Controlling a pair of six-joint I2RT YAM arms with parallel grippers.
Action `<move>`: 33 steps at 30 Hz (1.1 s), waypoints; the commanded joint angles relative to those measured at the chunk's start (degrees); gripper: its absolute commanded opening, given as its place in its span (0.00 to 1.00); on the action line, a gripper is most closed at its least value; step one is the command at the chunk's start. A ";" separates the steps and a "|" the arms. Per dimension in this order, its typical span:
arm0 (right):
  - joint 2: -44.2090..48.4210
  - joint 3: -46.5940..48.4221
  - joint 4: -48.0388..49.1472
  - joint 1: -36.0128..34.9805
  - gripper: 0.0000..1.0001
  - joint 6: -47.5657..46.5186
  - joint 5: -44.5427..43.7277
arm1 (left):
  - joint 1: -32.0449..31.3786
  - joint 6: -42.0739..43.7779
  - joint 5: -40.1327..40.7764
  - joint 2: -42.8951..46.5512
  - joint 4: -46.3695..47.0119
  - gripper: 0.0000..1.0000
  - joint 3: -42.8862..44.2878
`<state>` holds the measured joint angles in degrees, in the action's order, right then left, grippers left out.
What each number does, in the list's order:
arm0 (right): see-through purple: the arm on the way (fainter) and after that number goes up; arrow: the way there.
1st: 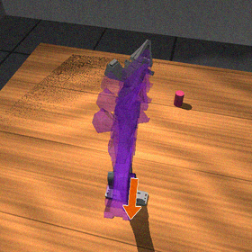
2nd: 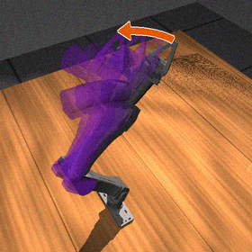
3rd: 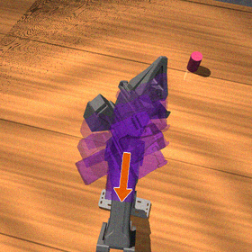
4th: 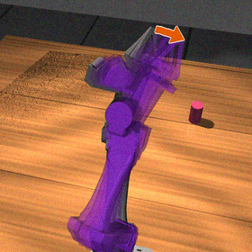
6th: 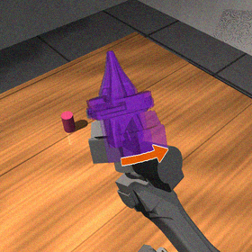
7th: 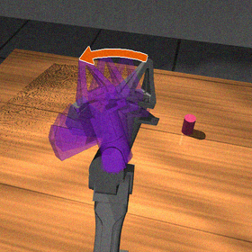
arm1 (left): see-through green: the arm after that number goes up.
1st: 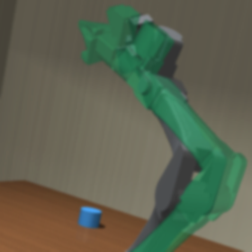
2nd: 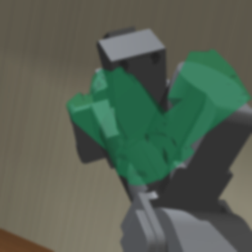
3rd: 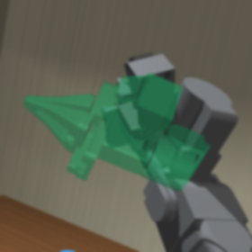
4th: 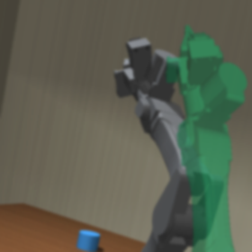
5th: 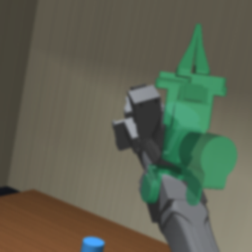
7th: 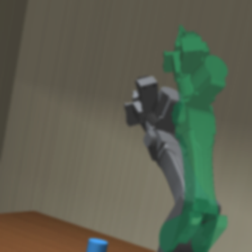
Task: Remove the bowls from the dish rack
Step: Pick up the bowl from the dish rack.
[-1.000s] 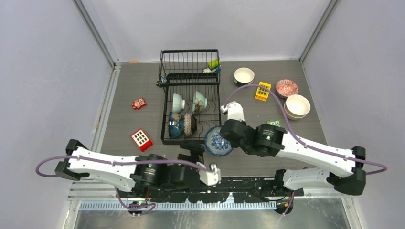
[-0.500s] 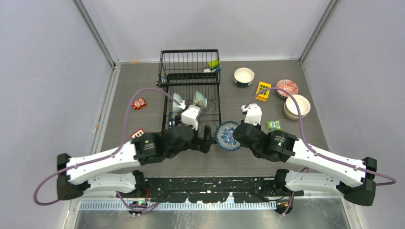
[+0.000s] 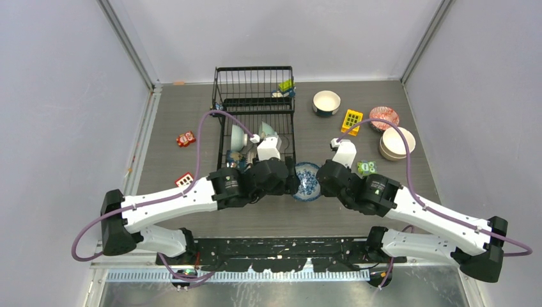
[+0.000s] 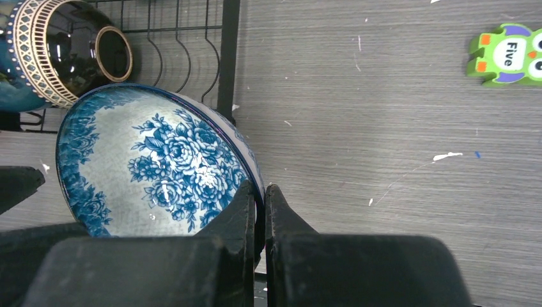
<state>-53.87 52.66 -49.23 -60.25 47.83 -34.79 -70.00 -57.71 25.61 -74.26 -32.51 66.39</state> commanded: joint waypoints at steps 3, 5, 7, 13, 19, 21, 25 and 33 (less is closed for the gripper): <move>0.55 1.92 4.11 0.05 0.01 4.51 0.78 | 0.48 -1.13 5.22 -0.89 -2.47 0.54 3.52; 0.12 2.29 4.03 0.09 0.01 4.96 0.81 | 0.49 -1.09 5.54 -1.39 -3.14 0.50 4.01; -0.01 2.64 4.20 0.10 0.01 5.23 1.11 | 0.57 -1.15 6.19 -1.79 -3.86 0.49 4.17; -0.18 3.73 4.96 0.06 0.01 5.85 2.62 | 0.74 -1.14 6.48 -2.23 -4.21 0.40 3.42; -0.66 4.36 5.53 0.13 0.01 6.22 3.78 | 1.16 -1.20 6.12 -2.38 -4.36 0.37 2.88; -0.68 4.42 5.62 0.13 0.01 6.33 3.90 | 1.32 -1.04 5.91 -2.55 -4.37 0.33 2.74; -0.97 4.77 5.71 0.14 0.01 6.40 4.37 | 1.43 -1.04 5.28 -2.69 -3.87 0.25 2.18; -1.40 5.25 5.53 0.20 0.01 6.26 4.77 | 1.63 -0.71 4.70 -3.29 -3.85 0.20 2.16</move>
<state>-55.64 54.22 -48.05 -60.16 52.42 -29.45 -68.79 -58.22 29.50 -77.28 -37.15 68.34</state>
